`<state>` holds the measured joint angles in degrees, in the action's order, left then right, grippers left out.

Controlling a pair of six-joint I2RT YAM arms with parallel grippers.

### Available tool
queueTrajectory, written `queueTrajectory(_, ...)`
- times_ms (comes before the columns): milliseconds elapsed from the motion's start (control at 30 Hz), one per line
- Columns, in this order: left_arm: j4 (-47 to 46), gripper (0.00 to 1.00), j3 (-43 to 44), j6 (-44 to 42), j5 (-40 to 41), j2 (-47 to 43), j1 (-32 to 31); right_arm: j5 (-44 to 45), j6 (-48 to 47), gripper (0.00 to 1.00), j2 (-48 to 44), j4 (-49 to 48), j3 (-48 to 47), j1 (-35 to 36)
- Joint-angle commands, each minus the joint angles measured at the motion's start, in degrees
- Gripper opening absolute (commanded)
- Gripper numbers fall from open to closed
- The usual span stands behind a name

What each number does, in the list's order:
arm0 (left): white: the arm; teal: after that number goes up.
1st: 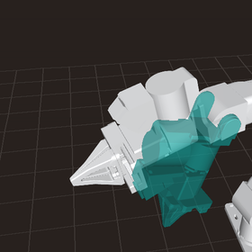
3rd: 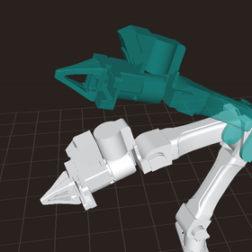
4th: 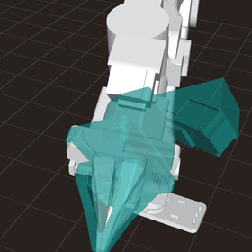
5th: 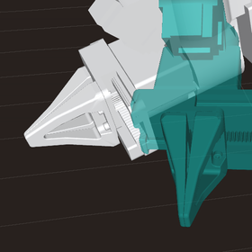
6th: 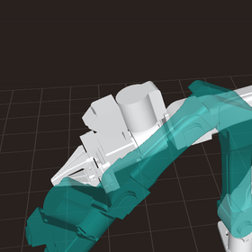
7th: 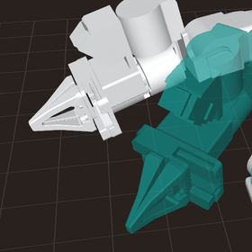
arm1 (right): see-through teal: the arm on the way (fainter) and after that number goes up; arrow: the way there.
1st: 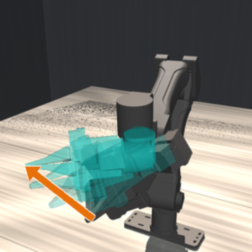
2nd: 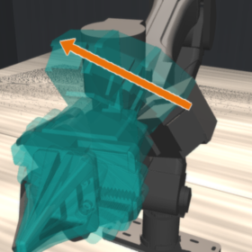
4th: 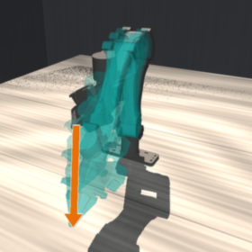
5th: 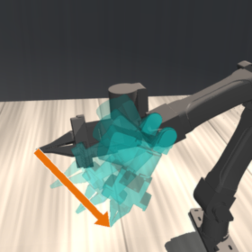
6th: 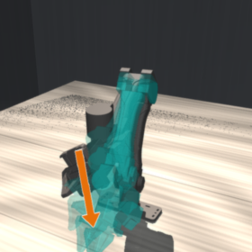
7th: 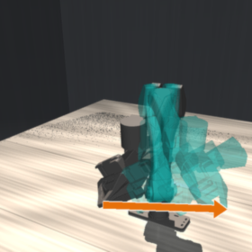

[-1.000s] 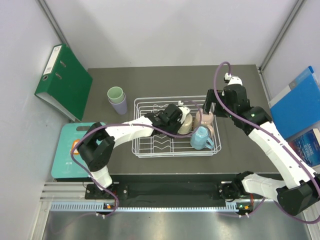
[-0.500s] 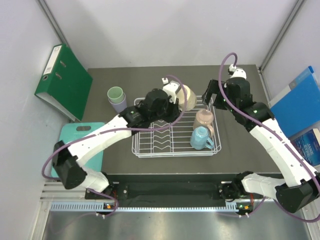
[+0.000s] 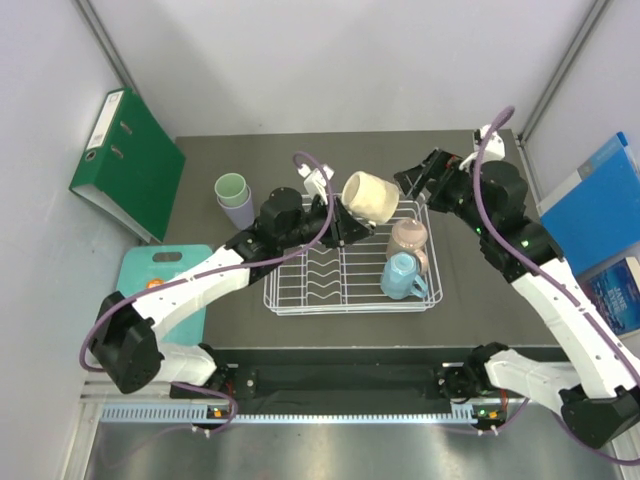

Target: Unload the cups from the dish rack

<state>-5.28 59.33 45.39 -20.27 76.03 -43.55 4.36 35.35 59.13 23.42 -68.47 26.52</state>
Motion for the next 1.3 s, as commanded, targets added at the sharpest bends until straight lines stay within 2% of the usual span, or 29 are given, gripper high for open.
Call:
queueTrajectory(0,-23.09,0.0,-3.16,11.47,-10.22,-3.08,2.68,-8.65,4.19,0.91,-3.58,-10.67,2.63,0.02)
queueTrajectory(167,-38.21,0.0,-8.6,21.48,-13.56,-2.47,5.05,-19.03,11.21,0.67,-5.78,-20.95,10.96,-0.51)
queueTrajectory(267,-47.17,0.0,-11.59,27.55,-14.09,-1.5,5.84,-22.72,14.29,0.57,-5.87,-25.17,14.23,-0.59)
queueTrajectory(300,-48.93,0.0,-12.21,30.35,-14.35,-0.89,6.11,-23.51,14.57,0.57,-5.79,-25.79,14.59,-0.6)
queueTrajectory(500,-55.01,0.0,-13.89,34.94,-16.38,1.84,6.28,-26.07,14.57,0.58,-5.96,-29.39,14.86,-0.6)
queueTrajectory(700,-53.79,0.0,-13.19,34.6,-17.61,3.25,5.32,-29.13,14.57,0.59,-2.8,-32.02,12.83,-0.59)
queueTrajectory(1000,-52.56,0.0,-11.52,33.28,-18.84,5.09,3.82,-32.57,16.24,0.5,3.36,-35.81,13.01,0.11)
queueTrajectory(1100,-51.59,0.0,-11.26,32.49,-19.72,5.36,3.82,-31.96,15.01,0.3,2.92,-34.94,13.62,0.2)
queueTrajectory(1133,-50.11,0.0,-11.25,32.05,-19.8,5.27,3.82,-31.87,14.57,0.13,2.57,-34.24,13.54,0.2)
queueTrajectory(1167,-48.79,0.0,-10.91,30.74,-19.98,5.27,3.91,-31.35,14.13,0.01,2.39,-33.36,13.54,0.2)
queueTrajectory(1233,-44.66,0.0,-9.77,28.63,-20.16,5.1,3.91,-29.59,12.11,0.0,1.25,-30.02,12.75,0.11)
queueTrajectory(1267,-39.6,0.0,-9.24,26.09,-20.24,4.92,3.82,-28.72,11.06,0.0,0.81,-28.71,12.4,0.11)
